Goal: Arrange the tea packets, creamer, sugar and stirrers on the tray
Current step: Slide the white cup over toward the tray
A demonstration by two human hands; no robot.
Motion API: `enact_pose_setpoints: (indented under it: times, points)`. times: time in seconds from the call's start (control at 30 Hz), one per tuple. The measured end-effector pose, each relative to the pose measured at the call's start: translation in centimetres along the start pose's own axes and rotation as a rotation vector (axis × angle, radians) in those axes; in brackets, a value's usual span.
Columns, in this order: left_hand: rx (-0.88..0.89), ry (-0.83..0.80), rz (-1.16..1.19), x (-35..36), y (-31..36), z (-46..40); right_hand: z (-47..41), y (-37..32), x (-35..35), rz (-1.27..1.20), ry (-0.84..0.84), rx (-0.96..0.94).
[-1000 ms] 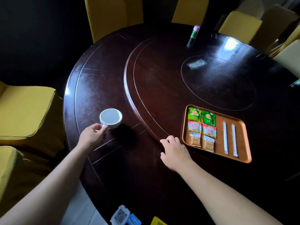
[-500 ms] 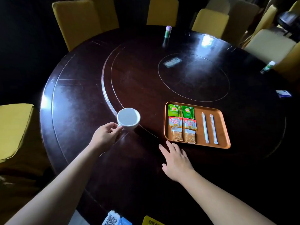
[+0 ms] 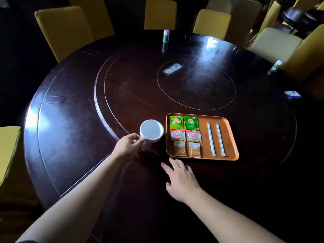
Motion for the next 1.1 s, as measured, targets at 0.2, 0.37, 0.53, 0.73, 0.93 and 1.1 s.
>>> enact_pose_setpoints:
  times: [0.2,0.37,0.53,0.73,0.93,1.1]
  points:
    - [0.007,-0.019,0.001,1.5,0.0,-1.3,-0.1,0.2,0.1,-0.016,0.019,0.002]
    - [0.013,0.009,-0.074,0.9,0.1,-2.4,-0.4,0.2,0.2,-0.040,0.032,0.007]
    - [-0.008,0.078,-0.097,-0.3,0.0,-3.1,-0.3,0.2,0.2,-0.041,0.058,0.007]
    - [-0.010,0.135,-0.078,-0.5,0.1,-3.9,-0.1,0.4,0.3,-0.029,0.079,-0.004]
    - [-0.002,0.157,-0.050,-0.4,0.2,-4.7,-0.1,0.4,0.4,-0.022,0.092,-0.010]
    - [-0.016,0.150,-0.025,-0.2,0.2,-5.4,-0.1,0.4,0.7,-0.008,0.087,-0.007]
Point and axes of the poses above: each hand's wrist, its own z-axis away from the middle knuckle, its own x-axis out of the palm, y = z × x, the point moved 8 cm from there along -z, towards the middle knuckle, and after that the axes turned 11 degrees about z, right-handed, at the moved point
